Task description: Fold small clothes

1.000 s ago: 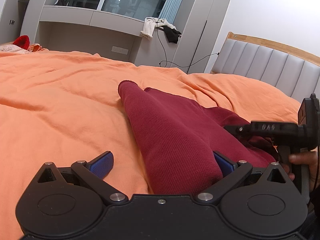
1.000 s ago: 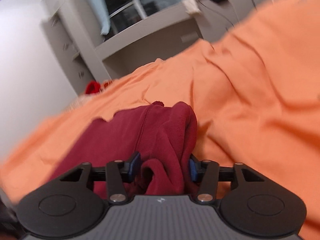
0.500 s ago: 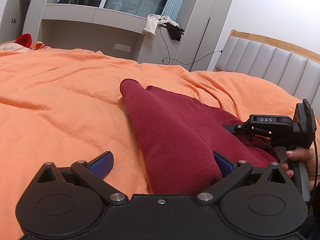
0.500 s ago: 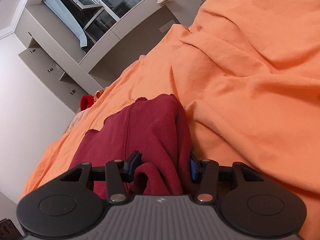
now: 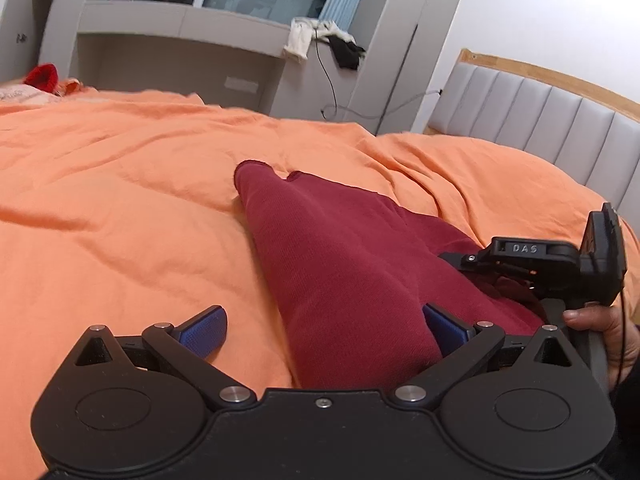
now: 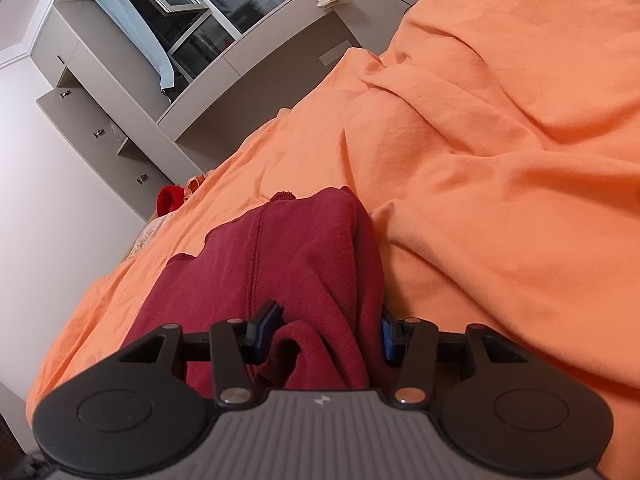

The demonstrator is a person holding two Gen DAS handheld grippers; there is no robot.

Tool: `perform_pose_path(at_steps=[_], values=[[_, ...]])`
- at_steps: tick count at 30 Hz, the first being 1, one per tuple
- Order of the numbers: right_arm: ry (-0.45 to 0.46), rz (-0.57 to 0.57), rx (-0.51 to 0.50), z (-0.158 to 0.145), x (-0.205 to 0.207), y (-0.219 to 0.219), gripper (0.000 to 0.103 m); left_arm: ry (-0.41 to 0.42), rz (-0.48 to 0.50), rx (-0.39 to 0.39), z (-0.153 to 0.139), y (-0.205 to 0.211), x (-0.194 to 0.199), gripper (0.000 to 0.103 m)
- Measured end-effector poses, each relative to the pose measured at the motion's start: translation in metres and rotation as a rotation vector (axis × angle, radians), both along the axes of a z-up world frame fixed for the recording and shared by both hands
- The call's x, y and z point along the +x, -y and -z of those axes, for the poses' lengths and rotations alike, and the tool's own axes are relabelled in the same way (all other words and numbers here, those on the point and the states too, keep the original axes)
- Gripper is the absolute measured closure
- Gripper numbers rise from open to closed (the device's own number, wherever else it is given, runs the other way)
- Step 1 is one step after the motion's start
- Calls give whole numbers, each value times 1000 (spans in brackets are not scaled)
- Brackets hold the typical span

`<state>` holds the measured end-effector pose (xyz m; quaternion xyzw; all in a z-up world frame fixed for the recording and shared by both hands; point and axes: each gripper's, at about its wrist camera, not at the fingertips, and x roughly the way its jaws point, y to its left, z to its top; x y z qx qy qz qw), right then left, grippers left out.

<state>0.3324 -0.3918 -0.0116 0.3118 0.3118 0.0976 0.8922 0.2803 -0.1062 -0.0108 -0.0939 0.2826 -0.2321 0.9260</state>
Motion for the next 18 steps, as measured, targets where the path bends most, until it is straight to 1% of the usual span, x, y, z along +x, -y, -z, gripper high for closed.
perform_pose_path(at_steps=[4, 7, 8, 10, 11, 13, 14, 15, 18], values=[[1, -1, -3, 0, 0, 0, 50, -49, 33, -47, -18, -6, 18, 0], [1, 0, -4, 0, 1, 0, 50, -67, 49, 7, -26, -3, 38, 0], [1, 0, -5, 0, 1, 1, 50, -77, 67, 18, -25, -1, 46, 0], [4, 0, -8, 0, 1, 0, 50, -115, 96, 15, -21, 0, 61, 0], [5, -1, -8, 0, 0, 0, 50, -147, 101, 0, -17, 0, 68, 0], [5, -1, -5, 1, 0, 0, 49, -218, 90, -60, -5, -2, 77, 0], [4, -2, -4, 1, 0, 0, 49, -238, 79, -90, 0, -2, 80, 0], [3, -2, -3, 0, 0, 0, 49, -247, 70, -103, 4, -1, 81, 0], [3, -2, -3, 0, 0, 0, 48, -221, 72, -70, 5, 6, 79, 0]])
